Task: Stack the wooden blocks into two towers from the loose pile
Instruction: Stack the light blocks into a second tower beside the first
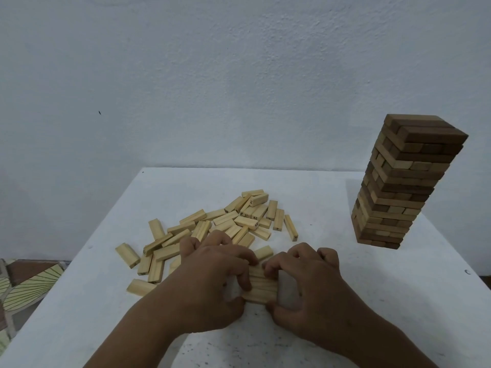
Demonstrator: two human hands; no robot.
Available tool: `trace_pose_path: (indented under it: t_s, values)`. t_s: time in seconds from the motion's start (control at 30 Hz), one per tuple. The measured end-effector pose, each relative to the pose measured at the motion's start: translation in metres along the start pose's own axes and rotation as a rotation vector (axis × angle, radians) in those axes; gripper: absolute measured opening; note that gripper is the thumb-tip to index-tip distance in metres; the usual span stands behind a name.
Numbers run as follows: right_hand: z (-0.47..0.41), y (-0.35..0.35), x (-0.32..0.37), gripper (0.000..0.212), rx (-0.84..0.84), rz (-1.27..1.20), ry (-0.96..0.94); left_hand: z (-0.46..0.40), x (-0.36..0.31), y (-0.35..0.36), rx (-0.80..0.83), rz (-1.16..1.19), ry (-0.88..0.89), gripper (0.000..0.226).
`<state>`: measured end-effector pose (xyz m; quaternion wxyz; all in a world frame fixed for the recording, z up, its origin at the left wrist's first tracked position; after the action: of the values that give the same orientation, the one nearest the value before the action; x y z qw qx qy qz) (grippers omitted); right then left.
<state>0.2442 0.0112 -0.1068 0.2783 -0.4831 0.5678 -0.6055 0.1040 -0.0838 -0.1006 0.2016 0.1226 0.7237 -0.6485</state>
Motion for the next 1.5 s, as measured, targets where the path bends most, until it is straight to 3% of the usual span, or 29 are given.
trace_pose_path:
  t_s: [0.2,0.37,0.6,0.93,1.5]
  values:
    - [0.001,-0.003,-0.006,0.049,-0.043,0.026,-0.007,0.000,0.001,0.002,-0.017,0.005,0.000,0.018]
    - [-0.001,-0.005,-0.006,0.039,-0.057,-0.011,-0.005,-0.001,0.001,0.003,0.000,0.005,0.008,0.017]
    - [-0.001,-0.005,-0.008,0.042,-0.016,-0.090,0.036,-0.001,-0.004,0.002,-0.031,0.017,0.037,0.024]
    - [0.009,-0.023,-0.038,0.047,-0.065,-0.246,0.119,-0.008,-0.022,0.007,-0.256,0.208,0.041,0.048]
    - [0.022,-0.032,-0.082,0.051,0.033,-0.238,0.163,-0.035,-0.043,0.044,-0.151,0.210,-0.031,0.052]
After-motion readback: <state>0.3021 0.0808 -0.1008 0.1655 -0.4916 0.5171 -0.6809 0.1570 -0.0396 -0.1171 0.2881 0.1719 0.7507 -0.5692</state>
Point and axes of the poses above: each hand's wrist, its own z-axis away from the middle knuckle, its own y-axis out of the palm, x = y × z, the point moved 5 cm from there along -z, towards the middle knuckle, and after that the axes turned 9 degrees about z, right-handed, at the moved point
